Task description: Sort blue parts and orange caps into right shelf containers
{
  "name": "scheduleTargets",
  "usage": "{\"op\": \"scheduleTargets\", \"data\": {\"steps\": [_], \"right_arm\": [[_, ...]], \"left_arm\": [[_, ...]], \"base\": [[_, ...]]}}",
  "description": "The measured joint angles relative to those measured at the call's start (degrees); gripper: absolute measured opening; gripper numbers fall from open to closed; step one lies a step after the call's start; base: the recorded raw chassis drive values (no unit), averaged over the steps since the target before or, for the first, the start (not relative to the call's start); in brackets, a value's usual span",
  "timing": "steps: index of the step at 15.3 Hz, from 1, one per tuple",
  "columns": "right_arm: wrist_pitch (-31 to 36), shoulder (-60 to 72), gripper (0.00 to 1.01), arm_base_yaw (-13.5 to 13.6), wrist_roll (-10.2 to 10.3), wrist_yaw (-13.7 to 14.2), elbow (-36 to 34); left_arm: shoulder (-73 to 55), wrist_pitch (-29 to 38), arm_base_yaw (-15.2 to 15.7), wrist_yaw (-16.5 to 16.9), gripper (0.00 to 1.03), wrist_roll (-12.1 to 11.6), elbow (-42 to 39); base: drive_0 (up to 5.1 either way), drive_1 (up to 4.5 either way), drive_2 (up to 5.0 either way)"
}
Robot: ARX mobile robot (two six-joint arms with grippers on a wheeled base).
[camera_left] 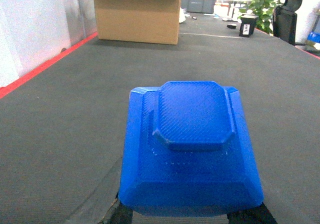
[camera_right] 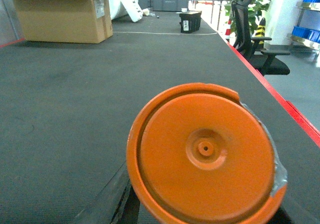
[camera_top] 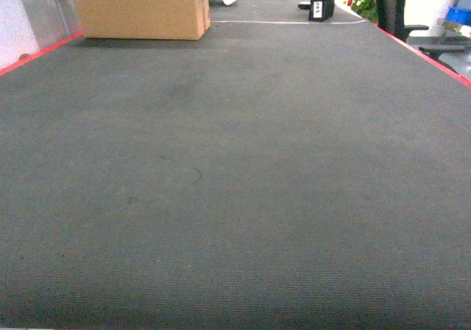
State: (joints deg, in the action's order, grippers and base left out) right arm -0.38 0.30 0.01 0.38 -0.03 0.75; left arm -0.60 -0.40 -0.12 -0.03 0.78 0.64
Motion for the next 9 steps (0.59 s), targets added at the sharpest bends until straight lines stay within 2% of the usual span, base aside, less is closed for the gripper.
{"op": "scheduleTargets", "data": {"steps": [2, 9], "right_arm": [[0.02, 0.00, 0.45, -0.02, 0.00, -0.02, 0.00], [0.02, 0.00, 0.45, -0.02, 0.00, 0.00, 0.00]], "left_arm": [[0.00, -0.02, 0.11, -0.11, 0.41, 0.00, 0.00], [0.00, -0.02, 0.11, -0.02, 0.41, 0.00, 0.00]], "base": [[0.0, 0.00, 0.0], [-1.9, -1.89, -1.9]]}}
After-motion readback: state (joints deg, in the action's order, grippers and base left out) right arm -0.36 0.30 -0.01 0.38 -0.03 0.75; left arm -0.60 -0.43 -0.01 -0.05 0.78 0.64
